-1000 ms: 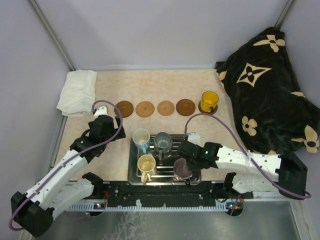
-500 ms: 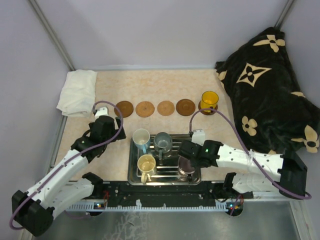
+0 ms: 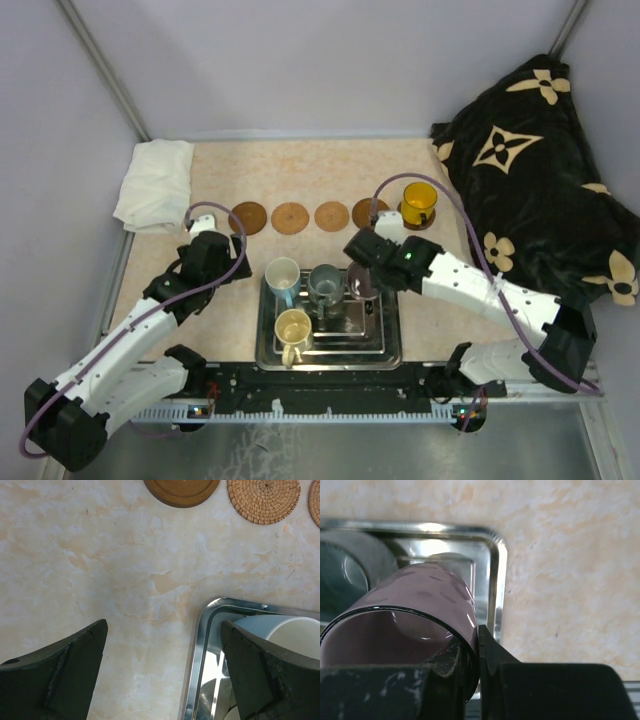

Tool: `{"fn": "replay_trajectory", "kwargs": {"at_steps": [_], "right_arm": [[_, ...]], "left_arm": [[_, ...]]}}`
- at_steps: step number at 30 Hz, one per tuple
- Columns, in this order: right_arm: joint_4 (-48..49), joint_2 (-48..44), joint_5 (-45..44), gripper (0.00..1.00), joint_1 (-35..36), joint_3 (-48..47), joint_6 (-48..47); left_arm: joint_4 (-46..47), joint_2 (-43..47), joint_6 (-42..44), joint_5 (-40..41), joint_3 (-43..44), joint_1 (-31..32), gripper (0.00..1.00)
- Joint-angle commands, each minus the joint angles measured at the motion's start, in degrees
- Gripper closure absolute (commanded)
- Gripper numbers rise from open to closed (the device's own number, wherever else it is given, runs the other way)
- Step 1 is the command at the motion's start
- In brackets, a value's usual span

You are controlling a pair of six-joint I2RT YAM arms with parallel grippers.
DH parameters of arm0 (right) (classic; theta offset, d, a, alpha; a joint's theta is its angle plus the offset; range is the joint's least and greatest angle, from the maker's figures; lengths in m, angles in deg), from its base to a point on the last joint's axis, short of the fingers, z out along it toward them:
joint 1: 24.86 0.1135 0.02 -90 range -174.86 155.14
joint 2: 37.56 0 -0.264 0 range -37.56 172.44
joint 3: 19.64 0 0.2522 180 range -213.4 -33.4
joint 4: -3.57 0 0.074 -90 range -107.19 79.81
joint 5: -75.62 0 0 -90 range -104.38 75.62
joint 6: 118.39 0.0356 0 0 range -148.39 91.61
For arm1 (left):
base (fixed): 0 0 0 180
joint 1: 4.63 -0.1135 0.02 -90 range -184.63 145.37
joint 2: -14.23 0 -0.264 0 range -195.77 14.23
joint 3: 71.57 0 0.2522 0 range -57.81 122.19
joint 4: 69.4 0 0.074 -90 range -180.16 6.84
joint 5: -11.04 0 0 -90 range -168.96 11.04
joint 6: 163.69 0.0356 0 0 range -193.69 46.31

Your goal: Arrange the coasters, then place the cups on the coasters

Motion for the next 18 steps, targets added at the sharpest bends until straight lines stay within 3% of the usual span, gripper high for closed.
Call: {"fn": "replay_trajectory", "kwargs": {"at_steps": [1, 4, 9, 18], "right_arm": [[6.58, -0.09, -1.38, 1.0, -8.94, -9.31, -12.68], [9.0, 3.69, 3.27, 1.0, -17.01, -16.0, -19.97], [8.06, 14.07, 6.27, 1.0, -23.04, -30.64, -27.6], [4.34, 36.84, 19.39, 1.0, -34.41, -54.53, -33.0]], "left_arm": [[1.13, 0.03, -0.08, 1.16, -0.34, 0.07, 0.0], [1.6, -0.51, -0.18, 1.24, -0.36, 0.04, 0.0], [2.17, -1.55, -0.77, 2.1, -0.38, 0.06, 0.0], [3.89, -3.7, -0.53, 2.7, 0.12, 0.08, 0.0]]}}
